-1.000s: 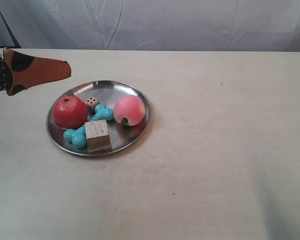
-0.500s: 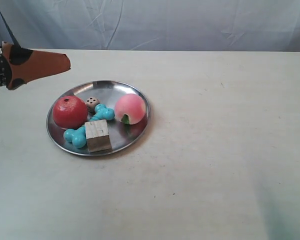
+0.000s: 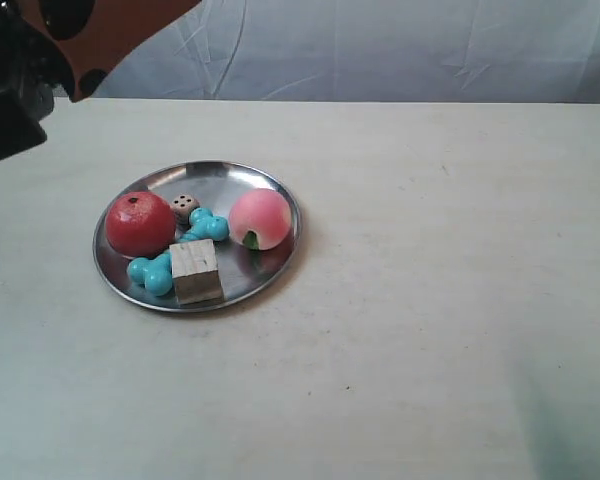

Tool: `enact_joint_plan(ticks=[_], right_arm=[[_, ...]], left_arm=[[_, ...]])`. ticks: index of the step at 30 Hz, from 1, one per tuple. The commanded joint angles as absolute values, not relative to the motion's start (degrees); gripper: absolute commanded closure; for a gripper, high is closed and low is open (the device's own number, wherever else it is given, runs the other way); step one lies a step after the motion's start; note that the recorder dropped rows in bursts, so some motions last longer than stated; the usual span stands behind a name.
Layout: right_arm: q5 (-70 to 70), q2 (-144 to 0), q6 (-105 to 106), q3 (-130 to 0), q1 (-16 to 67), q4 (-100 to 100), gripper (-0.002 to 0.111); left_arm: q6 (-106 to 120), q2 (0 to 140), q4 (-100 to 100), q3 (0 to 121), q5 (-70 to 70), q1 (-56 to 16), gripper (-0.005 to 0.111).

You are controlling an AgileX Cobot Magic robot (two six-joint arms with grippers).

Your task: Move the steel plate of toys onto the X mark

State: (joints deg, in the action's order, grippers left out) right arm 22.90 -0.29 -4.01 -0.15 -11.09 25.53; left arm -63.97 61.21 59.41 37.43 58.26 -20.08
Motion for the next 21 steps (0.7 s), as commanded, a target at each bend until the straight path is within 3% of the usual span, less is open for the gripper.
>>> enact_joint_plan(ticks=[1,10,21], right_arm=[[22.3,0.0,-3.9,0.0,-11.3,25.5,0.109],[22.1,0.0,-3.9,0.0,-11.3,25.6,0.109],[22.1,0.0,-3.9,0.0,-11.3,25.6,0.109]], left_arm=[[-63.0,55.9,56.5,37.1,45.7,-23.5,0.107],[-62.7,45.4,38.6,29.8,19.0,-23.5,0.107],[-56.9,38.2,34.7,25.1,13.6,-23.5,0.107]])
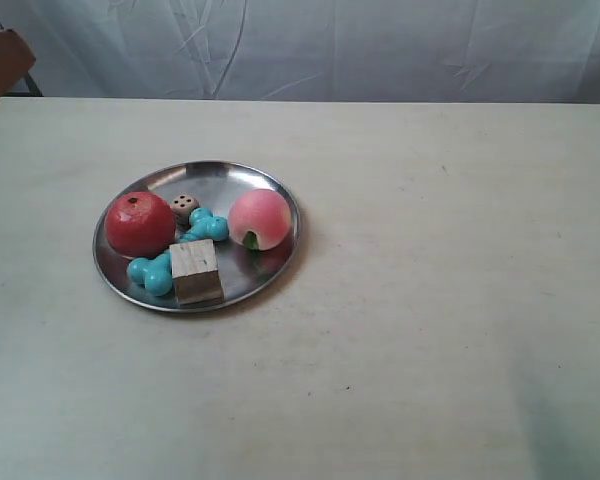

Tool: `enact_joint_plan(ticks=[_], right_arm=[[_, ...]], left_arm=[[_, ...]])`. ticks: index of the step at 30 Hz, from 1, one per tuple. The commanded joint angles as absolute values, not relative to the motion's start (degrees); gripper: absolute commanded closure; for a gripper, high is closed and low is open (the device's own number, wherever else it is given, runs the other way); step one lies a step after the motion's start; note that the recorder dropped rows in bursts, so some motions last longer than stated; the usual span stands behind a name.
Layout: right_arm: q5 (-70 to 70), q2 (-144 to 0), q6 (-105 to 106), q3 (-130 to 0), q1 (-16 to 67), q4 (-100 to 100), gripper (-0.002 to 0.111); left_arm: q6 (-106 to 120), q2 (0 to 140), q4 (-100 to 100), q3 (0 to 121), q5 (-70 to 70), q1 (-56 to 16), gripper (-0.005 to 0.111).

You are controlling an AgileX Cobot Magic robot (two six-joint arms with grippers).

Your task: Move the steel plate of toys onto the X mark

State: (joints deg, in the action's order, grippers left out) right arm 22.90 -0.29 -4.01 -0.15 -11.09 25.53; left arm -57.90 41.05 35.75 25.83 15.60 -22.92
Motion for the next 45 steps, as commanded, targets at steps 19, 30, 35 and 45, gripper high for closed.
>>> enact_joint_plan(ticks=[19,30,35,45], right_arm=[[22.3,0.0,-3.9,0.0,-11.3,25.6,0.109],[22.3,0.0,-3.9,0.0,-11.3,25.6,0.109],[22.2,0.0,-3.9,0.0,-11.3,25.6,0.109],[22.1,0.0,-3.9,0.0,-11.3,25.6,0.109]], left_arm=[[-56.7,9.3,35.4,6.7,8.1,3.0,0.107],[-59.6,0.8,27.1,0.0,-3.5,8.4,0.107],[-59.6,0.8,17.4,0.0,-13.9,8.4,0.107],[-59.4,0.8,15.0,0.0,-13.2,8.4,0.107]])
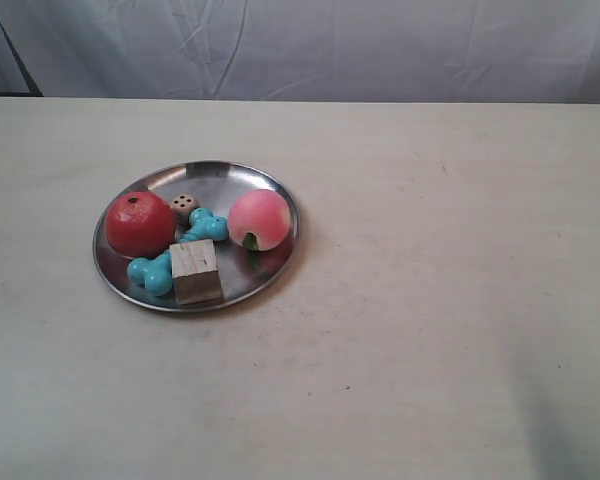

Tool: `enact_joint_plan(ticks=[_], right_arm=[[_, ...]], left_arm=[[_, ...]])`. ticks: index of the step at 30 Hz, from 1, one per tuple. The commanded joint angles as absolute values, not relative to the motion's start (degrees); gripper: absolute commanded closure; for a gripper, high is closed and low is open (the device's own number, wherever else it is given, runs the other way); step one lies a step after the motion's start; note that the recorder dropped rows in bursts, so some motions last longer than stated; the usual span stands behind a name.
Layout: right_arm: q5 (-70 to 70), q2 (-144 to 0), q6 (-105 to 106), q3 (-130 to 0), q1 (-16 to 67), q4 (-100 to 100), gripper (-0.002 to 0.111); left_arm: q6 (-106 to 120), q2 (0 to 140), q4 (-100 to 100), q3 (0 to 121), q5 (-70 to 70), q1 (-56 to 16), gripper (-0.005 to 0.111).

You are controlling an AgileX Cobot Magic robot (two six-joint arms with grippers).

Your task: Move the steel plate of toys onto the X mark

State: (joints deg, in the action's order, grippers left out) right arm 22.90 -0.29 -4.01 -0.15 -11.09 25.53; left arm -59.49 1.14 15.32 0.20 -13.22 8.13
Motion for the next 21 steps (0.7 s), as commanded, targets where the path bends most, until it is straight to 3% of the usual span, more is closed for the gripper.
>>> enact_joint_plan(ticks=[1,21], right_arm=[[22.1,0.0,-3.9,0.0,-11.3,25.6,0.109],[22.1,0.0,-3.9,0.0,-11.3,25.6,0.109]], left_arm=[[-59.4,0.8,15.0,0.0,-13.2,8.4,0.107],[-59.4,0.8,6.1,0.0,-13.2,8.4,0.107]])
